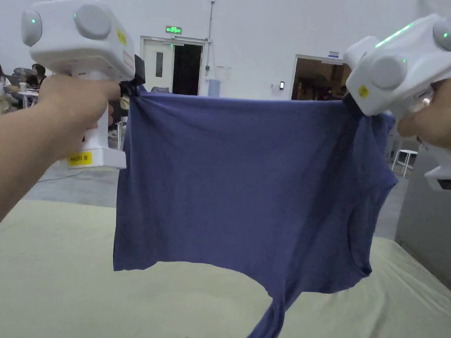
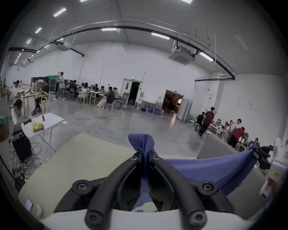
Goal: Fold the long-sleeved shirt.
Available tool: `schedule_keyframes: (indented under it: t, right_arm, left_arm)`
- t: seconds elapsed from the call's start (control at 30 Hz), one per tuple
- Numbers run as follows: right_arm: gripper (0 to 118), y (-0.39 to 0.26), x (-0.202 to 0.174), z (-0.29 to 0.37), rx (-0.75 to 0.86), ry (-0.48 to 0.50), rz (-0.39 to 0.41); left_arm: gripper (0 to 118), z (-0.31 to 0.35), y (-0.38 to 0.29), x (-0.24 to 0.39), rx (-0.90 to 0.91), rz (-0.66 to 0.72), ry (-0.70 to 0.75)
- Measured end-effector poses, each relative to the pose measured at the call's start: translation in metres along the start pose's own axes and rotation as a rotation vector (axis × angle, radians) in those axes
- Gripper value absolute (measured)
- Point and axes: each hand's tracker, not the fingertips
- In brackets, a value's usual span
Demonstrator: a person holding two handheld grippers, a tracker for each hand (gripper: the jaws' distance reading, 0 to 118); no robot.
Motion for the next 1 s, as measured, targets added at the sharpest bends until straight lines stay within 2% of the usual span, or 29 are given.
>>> schedule_keyframes:
  t: [0.17, 0.27, 0.33, 0.43, 0.53, 0.63, 0.9, 1.0]
  right_arm:
    - [5, -0.112, -0.082, -0.027, -0.122, 0.162, 0.061]
    - [5, -0.194, -0.135, -0.024, -0.194, 0.27, 0.036]
    - [5, -0.245, -0.168, -0.01, -0.22, 0.326, -0.004]
    - [5, -0.304, -0.199, 0.02, -0.27, 0.387, -0.025]
    - [5, -0.349, -0.217, 0.07, -0.292, 0.465, -0.03]
    - [5, -0.381, -0.231, 0.121, -0.286, 0.483, -0.024]
    - [5, -0.435, -0.26, 0.223, -0.351, 0.569, -0.034]
    - [5, -0.457, -0.272, 0.247, -0.389, 0.589, -0.009]
  left_arm:
    - [1, -0.034, -0.096, -0.03, -0.206, -0.026, 0.01]
    - [1, -0.045, -0.171, -0.046, -0.362, -0.077, 0.018]
    - [1, -0.047, -0.22, -0.055, -0.503, -0.164, 0.036]
    - [1, -0.02, -0.281, -0.075, -0.599, -0.133, -0.01]
    - [1, 0.024, -0.326, -0.096, -0.631, -0.096, -0.033]
    - [1, 0.07, -0.366, -0.112, -0.708, -0.067, -0.067]
    - [1, 0.168, -0.446, -0.14, -0.798, -0.149, -0.09]
    - [1, 0.193, -0.467, -0.15, -0.823, -0.132, -0.092]
